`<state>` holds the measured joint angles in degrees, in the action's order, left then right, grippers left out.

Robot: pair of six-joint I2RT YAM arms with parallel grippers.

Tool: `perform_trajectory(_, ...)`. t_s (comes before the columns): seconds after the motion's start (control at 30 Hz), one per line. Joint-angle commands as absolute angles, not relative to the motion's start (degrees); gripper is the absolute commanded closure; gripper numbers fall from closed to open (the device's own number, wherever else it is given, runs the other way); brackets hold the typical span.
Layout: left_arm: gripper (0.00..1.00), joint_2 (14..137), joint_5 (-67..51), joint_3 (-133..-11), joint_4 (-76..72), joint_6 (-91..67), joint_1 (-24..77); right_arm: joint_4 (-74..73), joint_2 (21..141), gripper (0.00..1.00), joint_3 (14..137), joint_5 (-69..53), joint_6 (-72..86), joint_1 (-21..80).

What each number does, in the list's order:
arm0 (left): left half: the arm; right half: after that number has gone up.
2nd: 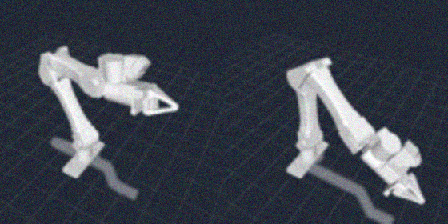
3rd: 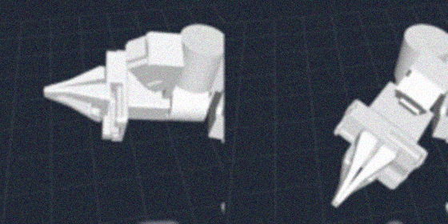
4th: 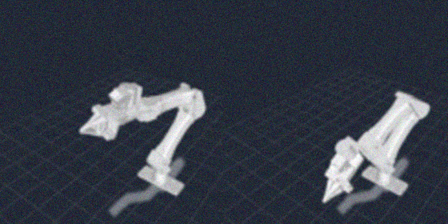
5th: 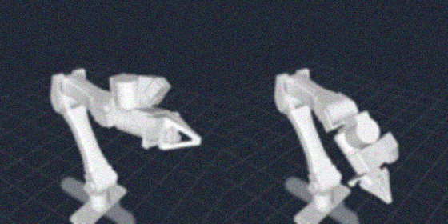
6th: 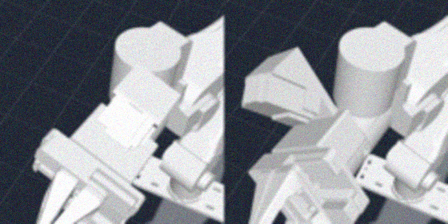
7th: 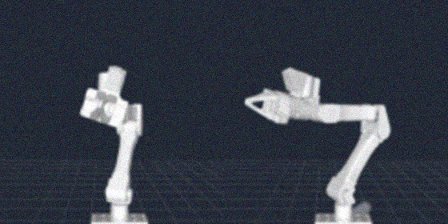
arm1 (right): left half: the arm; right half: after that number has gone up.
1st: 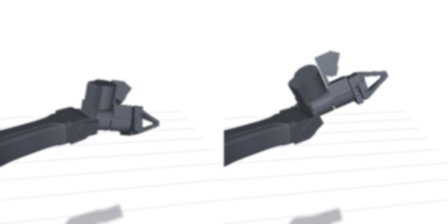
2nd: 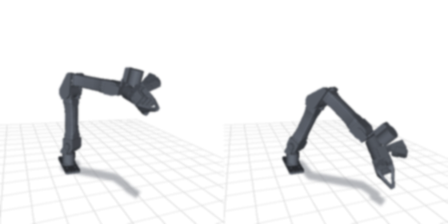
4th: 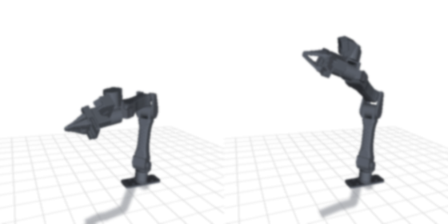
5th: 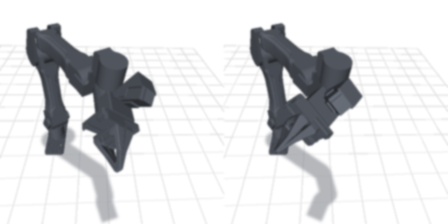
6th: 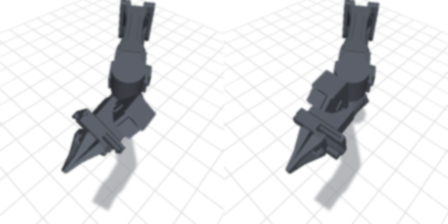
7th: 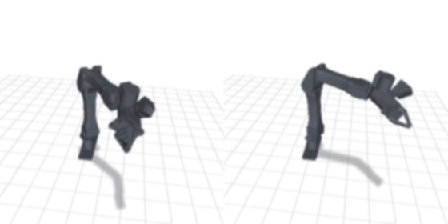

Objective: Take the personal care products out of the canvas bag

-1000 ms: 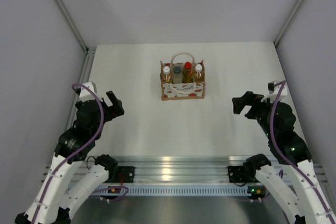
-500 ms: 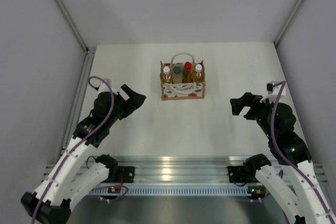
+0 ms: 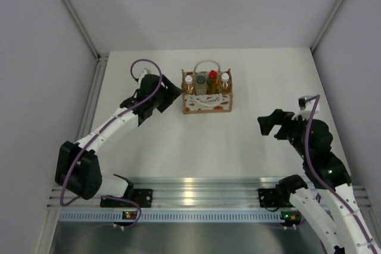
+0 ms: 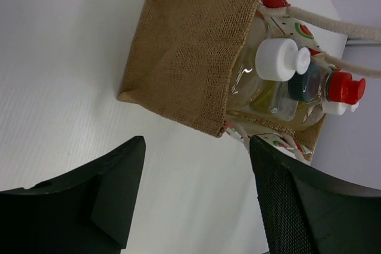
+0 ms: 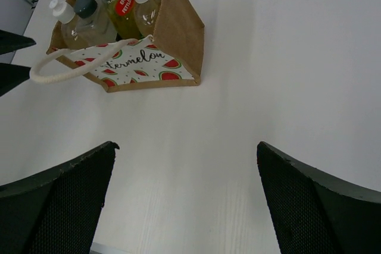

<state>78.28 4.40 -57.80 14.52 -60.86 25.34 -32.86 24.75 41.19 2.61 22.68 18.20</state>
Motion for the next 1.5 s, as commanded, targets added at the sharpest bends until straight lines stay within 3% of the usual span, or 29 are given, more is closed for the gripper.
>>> perform_trajectory(0.0,0.25,79.63,6.24,-60.47,9.23,-63.72,25.93,-32.26,24.26,0.01,41.66,1.32,22.68,17.67)
perform_trajectory(0.3,0.37,88.33,5.62,-65.30,7.82,-65.56,28.82,-32.26,25.05,0.00,41.75,0.88,22.50,17.67)
perform_trajectory(0.4,0.44,88.94,6.41,-63.64,7.91,-67.67,29.18,-32.26,24.96,0.00,41.84,0.79,22.50,17.75)
perform_trajectory(0.53,0.46,88.51,9.31,-61.00,7.74,-69.34,29.09,-32.26,24.96,0.00,41.92,0.61,22.50,17.67)
perform_trajectory(0.6,0.53,88.59,9.58,-60.82,7.91,-69.26,29.18,-32.17,25.14,0.01,42.10,0.53,22.50,17.67)
perform_trajectory(0.87,0.99,86.75,10.63,-58.10,7.73,-69.26,29.18,-28.93,28.91,0.01,44.64,-4.64,23.03,17.75)
perform_trajectory(1.1,1.00,86.92,10.29,-54.50,4.75,-68.73,29.18,-17.77,41.29,0.01,51.66,-15.82,25.48,18.98)
perform_trajectory(1.17,1.00,87.36,9.85,-54.41,4.57,-68.73,29.18,-16.79,48.23,0.09,55.70,-15.30,25.23,22.21)
perform_trajectory(1.47,1.00,88.07,10.02,-53.96,4.04,-68.64,29.09,-15.38,72.14,0.23,74.32,4.91,23.38,39.53)
